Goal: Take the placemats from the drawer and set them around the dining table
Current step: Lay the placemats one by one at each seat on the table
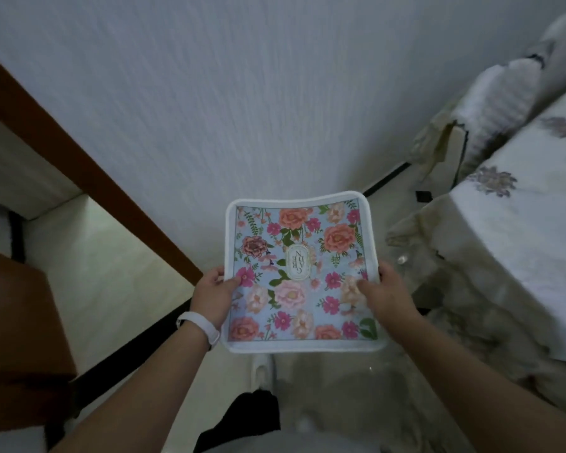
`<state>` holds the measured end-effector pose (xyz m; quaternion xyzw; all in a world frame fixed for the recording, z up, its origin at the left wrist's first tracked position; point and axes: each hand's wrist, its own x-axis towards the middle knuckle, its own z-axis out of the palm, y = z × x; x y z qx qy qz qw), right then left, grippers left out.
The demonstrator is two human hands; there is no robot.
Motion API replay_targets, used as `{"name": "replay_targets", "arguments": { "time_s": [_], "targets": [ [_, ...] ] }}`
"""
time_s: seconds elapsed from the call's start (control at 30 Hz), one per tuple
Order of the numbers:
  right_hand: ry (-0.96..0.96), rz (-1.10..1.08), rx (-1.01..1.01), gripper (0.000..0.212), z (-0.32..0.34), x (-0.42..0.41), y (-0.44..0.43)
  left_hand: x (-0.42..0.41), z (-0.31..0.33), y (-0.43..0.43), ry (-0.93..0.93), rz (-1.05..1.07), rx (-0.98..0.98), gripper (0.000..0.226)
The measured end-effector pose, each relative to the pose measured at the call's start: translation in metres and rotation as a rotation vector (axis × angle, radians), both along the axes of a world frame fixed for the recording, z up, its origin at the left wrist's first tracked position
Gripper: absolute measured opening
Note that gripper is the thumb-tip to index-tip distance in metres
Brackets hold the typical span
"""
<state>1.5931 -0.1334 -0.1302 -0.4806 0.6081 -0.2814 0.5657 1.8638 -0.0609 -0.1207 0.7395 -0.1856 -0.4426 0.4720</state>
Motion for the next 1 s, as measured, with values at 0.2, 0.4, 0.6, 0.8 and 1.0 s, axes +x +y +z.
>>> {"name": "replay_targets", "arguments": {
  "time_s": [0.2,0.4,0.6,0.8,1.0],
  "targets": [
    [0.037,-0.151,0.027,0.021,0.000,-0.002,-0.064,0.010,-0.017,-0.105,0.078,-0.135,0.000,0.005],
    [0.088,-0.253,-0.026,0.017,0.027,0.017,-0.163,0.035,-0.021,-0.236,0.172,-0.222,-0.047,0.008],
    [0.104,-0.325,-0.045,0.025,0.052,0.030,-0.250,0.049,-0.007,-0.354,0.190,-0.337,-0.080,0.010],
    [0.173,-0.459,-0.091,0.025,0.058,0.019,-0.300,0.034,0.006,-0.436,0.168,-0.462,-0.107,0.016],
    [0.214,-0.560,-0.089,0.021,0.054,-0.011,-0.354,-0.006,0.005,-0.520,0.134,-0.562,-0.121,0.002]
  ]
}}
